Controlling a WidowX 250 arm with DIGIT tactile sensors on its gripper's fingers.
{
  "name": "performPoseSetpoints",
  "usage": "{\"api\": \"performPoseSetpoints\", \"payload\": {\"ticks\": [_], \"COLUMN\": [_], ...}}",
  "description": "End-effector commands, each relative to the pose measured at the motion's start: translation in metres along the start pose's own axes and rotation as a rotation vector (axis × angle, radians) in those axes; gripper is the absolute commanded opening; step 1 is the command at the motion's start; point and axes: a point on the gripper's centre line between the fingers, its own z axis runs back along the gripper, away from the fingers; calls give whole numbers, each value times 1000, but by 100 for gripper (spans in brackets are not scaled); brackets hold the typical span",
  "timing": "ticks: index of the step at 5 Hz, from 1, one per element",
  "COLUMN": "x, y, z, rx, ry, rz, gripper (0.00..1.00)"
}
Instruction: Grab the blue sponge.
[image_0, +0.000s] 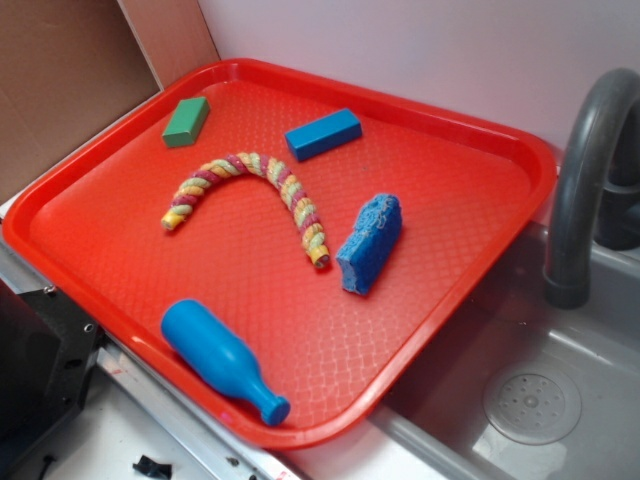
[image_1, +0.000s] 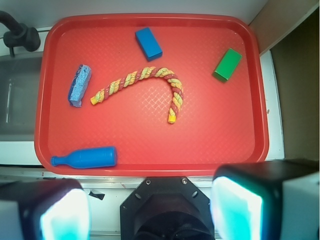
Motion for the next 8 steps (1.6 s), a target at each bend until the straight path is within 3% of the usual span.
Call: {"api": "performPoseSetpoints", "payload": {"ticks": [1, 3, 4, 6, 7, 8], "x": [0, 13, 30, 68, 90, 108], "y": [0, -12, -29, -71, -91, -97], "z": [0, -11, -27, -67, -99, -125], "rx": [0, 21, -15, -68, -66, -71], "ry": [0, -42, -76, -164, -167, -184], "rz": [0, 175, 285, 316, 313, 349], "gripper": [100, 100, 100, 100, 100, 100]}}
